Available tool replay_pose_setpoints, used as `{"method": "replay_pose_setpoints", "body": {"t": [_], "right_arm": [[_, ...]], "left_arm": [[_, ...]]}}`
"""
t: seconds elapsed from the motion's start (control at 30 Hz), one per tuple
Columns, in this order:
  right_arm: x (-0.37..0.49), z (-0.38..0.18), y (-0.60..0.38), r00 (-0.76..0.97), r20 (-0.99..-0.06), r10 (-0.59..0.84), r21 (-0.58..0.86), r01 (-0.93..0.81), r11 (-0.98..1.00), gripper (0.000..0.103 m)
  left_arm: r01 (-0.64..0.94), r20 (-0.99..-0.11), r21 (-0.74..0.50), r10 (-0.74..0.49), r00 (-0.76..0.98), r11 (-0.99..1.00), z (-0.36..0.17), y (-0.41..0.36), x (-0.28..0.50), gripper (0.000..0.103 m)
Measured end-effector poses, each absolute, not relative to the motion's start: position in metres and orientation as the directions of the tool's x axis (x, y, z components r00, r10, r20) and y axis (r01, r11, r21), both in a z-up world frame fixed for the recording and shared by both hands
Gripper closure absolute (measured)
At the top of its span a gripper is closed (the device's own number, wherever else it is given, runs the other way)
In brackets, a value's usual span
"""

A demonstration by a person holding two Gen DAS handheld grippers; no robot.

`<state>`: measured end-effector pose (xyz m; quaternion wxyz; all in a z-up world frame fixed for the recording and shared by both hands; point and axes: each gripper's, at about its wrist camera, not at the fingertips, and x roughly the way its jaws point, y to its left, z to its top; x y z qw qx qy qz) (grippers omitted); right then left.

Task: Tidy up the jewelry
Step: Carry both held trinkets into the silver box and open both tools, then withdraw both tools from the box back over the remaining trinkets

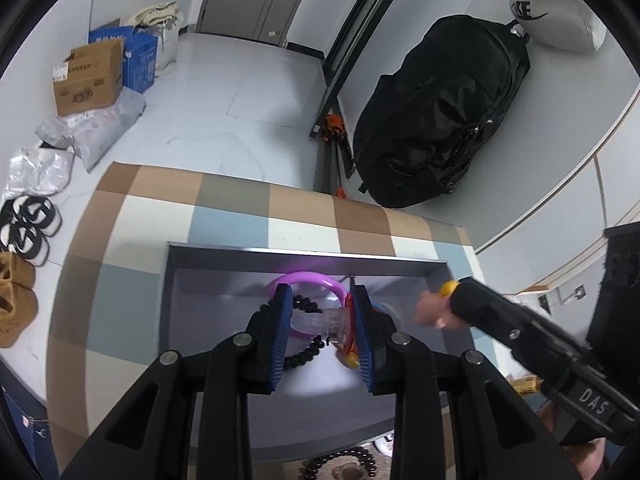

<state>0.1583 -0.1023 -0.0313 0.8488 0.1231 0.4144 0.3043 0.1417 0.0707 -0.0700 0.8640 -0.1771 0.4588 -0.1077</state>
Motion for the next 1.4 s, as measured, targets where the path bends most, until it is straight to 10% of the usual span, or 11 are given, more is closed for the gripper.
{"method": "replay_pose_setpoints", "body": {"t": [0.17,0.47,1.4], "right_arm": [[0.156,-0.030,-0.107,0.479,-0.624,0.618,0.467,-0.406,0.786,0.076],[0.149,-0.018,-0.125,0.524,-0.599,0.605,0.482,-0.368,0.795,0.016],[0.092,-0.018,-0.147,0.541,-0.667,0.512,0.400,-0.320,0.859,0.000]], "left_arm": [[0.034,-0.744,-0.446,-0.392,0.541,0.894,-0.070,0.069,0.142,0.064],[0.055,-0.746,-0.380,-0.341,0.572,0.923,-0.059,0.058,0.126,0.050],[0.101,-0.734,-0.305,-0.301,0.609,0.947,-0.051,0.052,0.055,0.021]]}}
